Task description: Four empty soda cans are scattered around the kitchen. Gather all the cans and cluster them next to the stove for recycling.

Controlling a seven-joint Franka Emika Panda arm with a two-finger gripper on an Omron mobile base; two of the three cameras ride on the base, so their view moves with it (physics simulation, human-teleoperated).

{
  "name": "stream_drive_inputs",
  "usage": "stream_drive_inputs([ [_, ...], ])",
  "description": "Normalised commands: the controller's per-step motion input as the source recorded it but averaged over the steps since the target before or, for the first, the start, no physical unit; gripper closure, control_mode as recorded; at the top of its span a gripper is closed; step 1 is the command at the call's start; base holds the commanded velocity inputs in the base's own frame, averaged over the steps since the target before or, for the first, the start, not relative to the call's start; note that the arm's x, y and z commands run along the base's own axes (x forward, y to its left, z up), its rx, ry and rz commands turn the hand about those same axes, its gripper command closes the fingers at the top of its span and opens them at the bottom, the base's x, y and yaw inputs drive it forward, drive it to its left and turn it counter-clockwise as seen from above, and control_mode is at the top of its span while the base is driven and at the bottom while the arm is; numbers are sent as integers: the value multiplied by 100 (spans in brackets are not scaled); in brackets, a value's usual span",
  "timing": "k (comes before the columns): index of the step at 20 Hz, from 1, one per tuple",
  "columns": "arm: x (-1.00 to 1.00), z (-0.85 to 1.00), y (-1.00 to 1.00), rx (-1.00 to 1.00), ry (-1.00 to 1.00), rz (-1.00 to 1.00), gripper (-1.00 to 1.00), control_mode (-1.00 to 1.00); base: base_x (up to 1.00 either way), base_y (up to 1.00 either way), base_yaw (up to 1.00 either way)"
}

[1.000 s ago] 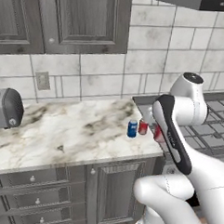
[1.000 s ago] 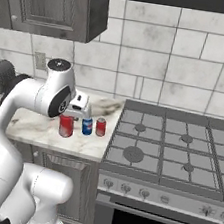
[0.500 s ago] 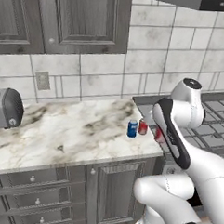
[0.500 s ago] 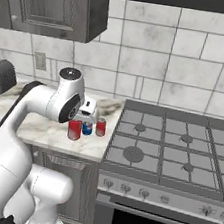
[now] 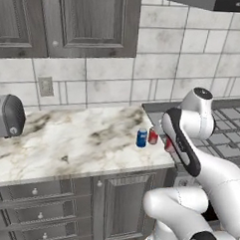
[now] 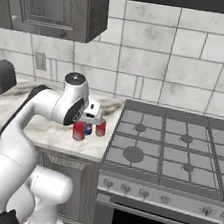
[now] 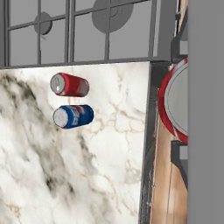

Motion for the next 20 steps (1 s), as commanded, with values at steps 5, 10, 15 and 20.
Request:
stream_drive_inputs([
  [5,28,-11,-16,0,0,0,100,-100,0,0,0],
  [10,30,-16,-9,0,0,0,100,-100,0,0,0],
  [15,25,-26,-2,0,0,0,100,-100,0,0,0],
  [20,24,-30,-3,0,0,0,100,-100,0,0,0],
])
